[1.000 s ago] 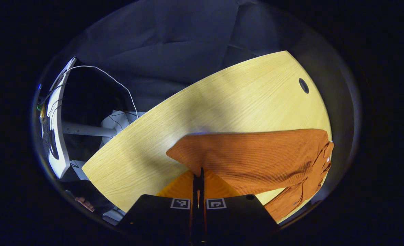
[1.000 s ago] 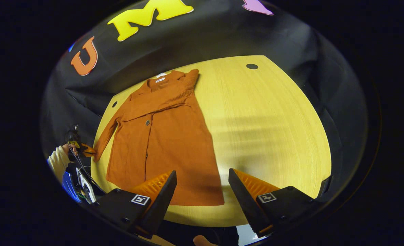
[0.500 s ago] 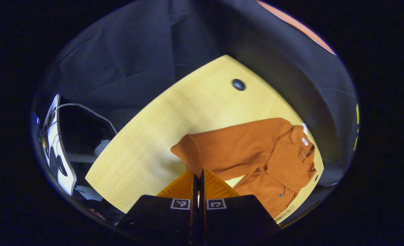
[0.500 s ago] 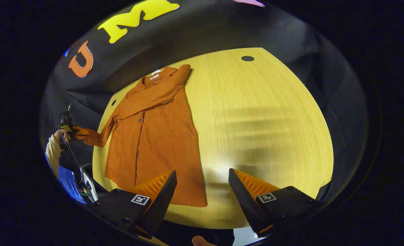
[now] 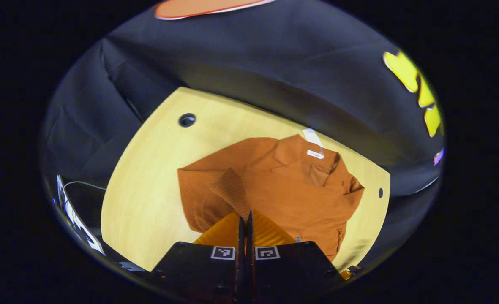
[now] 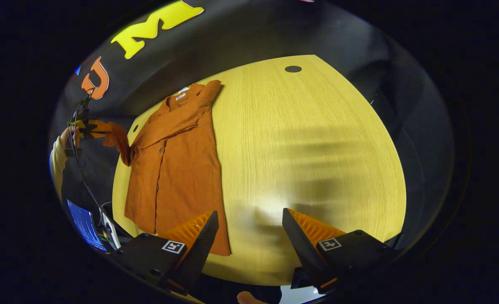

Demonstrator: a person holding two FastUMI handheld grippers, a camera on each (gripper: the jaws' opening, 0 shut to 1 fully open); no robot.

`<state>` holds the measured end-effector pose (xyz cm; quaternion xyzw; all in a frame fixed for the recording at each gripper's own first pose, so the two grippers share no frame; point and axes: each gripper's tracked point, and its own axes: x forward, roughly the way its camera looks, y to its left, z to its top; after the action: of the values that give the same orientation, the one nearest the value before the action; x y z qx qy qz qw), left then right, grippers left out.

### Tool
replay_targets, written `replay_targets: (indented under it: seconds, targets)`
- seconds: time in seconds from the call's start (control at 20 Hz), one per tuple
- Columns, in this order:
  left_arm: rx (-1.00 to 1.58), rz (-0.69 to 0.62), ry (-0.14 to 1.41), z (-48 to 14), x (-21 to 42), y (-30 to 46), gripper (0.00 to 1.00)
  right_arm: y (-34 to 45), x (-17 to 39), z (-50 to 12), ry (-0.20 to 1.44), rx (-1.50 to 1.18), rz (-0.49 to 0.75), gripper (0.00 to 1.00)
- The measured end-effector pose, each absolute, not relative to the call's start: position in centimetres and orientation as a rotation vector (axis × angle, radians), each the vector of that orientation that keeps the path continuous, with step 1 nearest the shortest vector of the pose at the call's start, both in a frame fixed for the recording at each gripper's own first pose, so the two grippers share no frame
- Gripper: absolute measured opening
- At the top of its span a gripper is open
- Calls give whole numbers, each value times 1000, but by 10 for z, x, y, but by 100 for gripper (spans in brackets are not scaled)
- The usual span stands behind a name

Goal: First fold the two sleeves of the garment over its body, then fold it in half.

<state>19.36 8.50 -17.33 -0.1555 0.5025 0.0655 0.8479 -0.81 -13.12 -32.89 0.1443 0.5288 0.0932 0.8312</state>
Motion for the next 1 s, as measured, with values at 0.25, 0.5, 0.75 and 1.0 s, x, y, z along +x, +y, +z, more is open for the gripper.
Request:
replay_targets:
  seconds: [0.25, 0.5, 0.75, 1.0]
  targets:
    - [-260, 24, 1088, -181, 220, 3, 3, -149, -13, -335, 1133, 285, 192, 98]
    - [-236, -107, 1109, -200, 238, -88, 3, -167, -19, -341, 1137, 284, 168, 98]
    - [-203, -212, 1127, -219, 246, -161, 3, -184, -22, -345, 1137, 308, 129, 98]
    - [-190, -227, 1186, -250, 245, -199, 4, -198, -34, -347, 1140, 326, 86, 98]
